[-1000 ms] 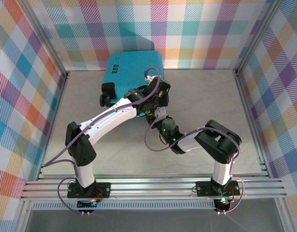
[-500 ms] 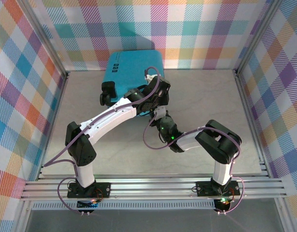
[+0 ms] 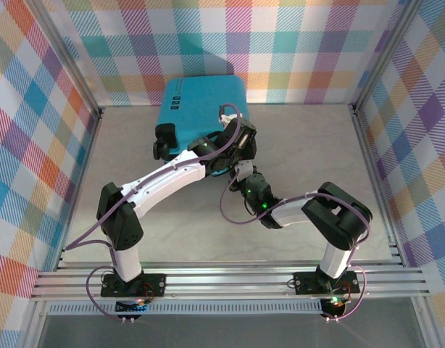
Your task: Pack the luggage
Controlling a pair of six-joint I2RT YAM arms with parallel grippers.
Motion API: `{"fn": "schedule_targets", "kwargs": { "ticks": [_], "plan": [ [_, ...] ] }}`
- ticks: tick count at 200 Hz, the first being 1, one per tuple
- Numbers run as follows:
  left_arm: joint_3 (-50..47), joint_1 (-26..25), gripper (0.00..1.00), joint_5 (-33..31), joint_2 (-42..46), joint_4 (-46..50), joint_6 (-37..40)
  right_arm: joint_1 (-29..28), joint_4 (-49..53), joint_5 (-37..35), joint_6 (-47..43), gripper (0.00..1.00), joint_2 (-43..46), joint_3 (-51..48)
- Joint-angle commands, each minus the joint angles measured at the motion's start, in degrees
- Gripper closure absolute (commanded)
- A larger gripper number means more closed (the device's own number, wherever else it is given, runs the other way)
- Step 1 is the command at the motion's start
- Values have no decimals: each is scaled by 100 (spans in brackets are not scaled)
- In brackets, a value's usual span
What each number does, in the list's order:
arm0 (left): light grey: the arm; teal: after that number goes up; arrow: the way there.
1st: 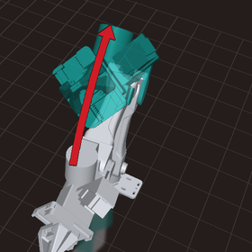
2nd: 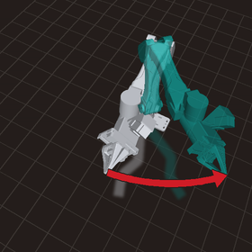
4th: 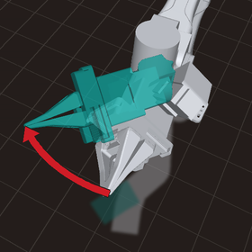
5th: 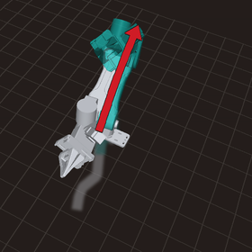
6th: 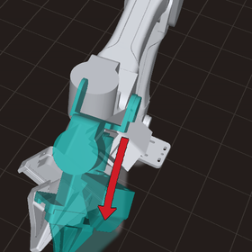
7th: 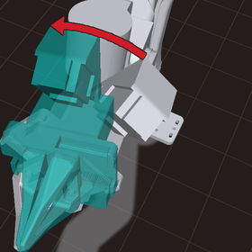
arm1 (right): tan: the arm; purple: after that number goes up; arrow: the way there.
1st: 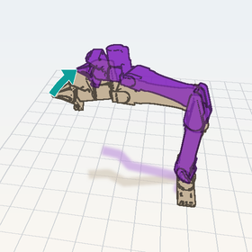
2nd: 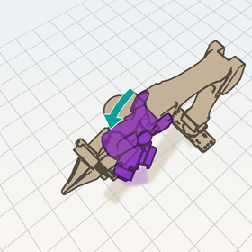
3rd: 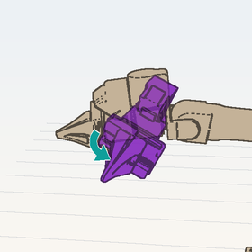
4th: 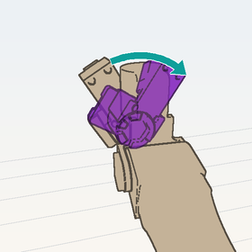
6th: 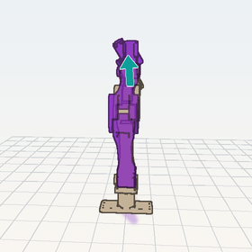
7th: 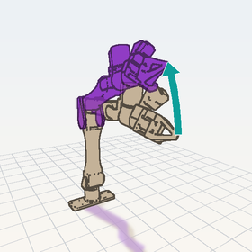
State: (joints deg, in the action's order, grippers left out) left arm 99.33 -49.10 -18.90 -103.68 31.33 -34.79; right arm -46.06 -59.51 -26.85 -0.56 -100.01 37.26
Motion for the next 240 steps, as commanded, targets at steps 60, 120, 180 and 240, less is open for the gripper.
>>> {"fn": "schedule_targets", "kwargs": {
  "ticks": [60, 120, 180, 240],
  "plan": [
    [-195, -41, 96, -333, 1114, -618, 542, 669, 275, -388, 828, 100, 469, -352],
    [-168, -33, 96, -340, 1135, -660, 536, 670, -798, 674, 601, 100, 542, -904],
    [186, -23, 96, -251, 1046, -855, 519, 670, -887, 571, 822, 100, 392, -597],
    [398, -21, 96, -237, 937, -1020, 499, 669, -800, 192, 1027, 100, 209, -211]
  ]
}}
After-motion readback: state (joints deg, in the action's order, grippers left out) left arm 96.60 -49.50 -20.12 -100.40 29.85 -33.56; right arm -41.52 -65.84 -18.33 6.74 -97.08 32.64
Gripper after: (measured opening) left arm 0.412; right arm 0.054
